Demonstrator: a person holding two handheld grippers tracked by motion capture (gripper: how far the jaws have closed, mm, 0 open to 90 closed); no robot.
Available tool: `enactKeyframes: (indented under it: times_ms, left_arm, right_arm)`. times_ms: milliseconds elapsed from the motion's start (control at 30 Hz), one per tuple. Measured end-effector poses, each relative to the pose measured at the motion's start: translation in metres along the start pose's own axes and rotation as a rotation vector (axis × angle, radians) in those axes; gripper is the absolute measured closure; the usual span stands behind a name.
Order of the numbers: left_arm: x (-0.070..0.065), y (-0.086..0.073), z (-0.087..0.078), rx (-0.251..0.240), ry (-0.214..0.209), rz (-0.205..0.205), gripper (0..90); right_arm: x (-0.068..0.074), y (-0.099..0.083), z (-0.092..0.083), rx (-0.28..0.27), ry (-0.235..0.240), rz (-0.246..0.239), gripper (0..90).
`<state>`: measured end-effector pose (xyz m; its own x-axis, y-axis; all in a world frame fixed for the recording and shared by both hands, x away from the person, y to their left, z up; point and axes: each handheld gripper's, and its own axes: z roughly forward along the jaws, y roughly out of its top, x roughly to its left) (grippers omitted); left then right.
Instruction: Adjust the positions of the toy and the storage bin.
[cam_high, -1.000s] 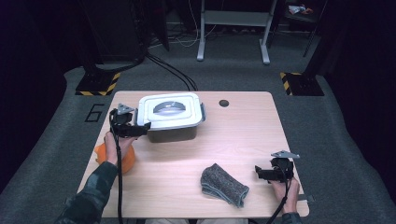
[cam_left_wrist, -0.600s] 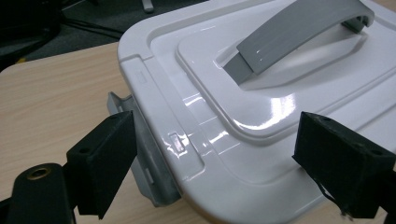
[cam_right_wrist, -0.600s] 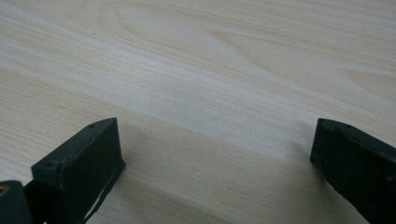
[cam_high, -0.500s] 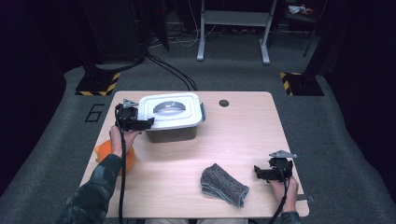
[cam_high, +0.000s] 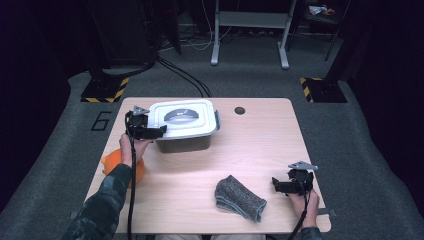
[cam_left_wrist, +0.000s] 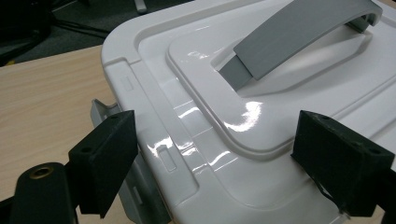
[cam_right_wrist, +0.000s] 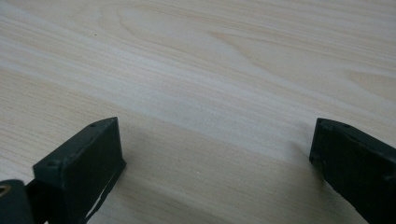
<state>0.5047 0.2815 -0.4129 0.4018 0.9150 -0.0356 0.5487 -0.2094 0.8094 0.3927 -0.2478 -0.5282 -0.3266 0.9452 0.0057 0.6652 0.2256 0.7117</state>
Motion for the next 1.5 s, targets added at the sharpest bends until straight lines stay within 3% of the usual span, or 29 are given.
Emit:
enactKeyframes:
  times_ms: [333,1033,1200,1300,1400,1500]
  left_arm:
    - [-0.008,0.000,0.001,0.010,-0.014,0.005,13.8]
    - [-0.046,0.007,0.011,0.014,-0.027,0.024,13.2]
    - [-0.047,0.009,0.012,0.004,-0.004,0.041,12.6]
    - [-0.047,0.013,0.011,-0.002,-0.016,0.057,11.5]
    - [-0.048,0.022,0.011,-0.018,-0.057,0.067,11.6]
    - [-0.053,0.032,0.014,-0.020,-0.108,0.113,12.6]
  right_arm:
    - [0.000,0.000,0.000,-0.004,0.002,0.000,2.2]
    - [0.000,-0.001,-0.001,-0.003,0.001,-0.005,2.5]
    - [0.000,-0.001,-0.001,-0.003,0.000,-0.010,2.7]
    - [0.000,-0.001,-0.001,-0.003,0.000,-0.010,2.7]
    - [0.000,-0.001,-0.001,-0.004,0.001,-0.010,2.6]
    - [0.000,-0.001,-0.001,-0.004,0.002,-0.011,2.7]
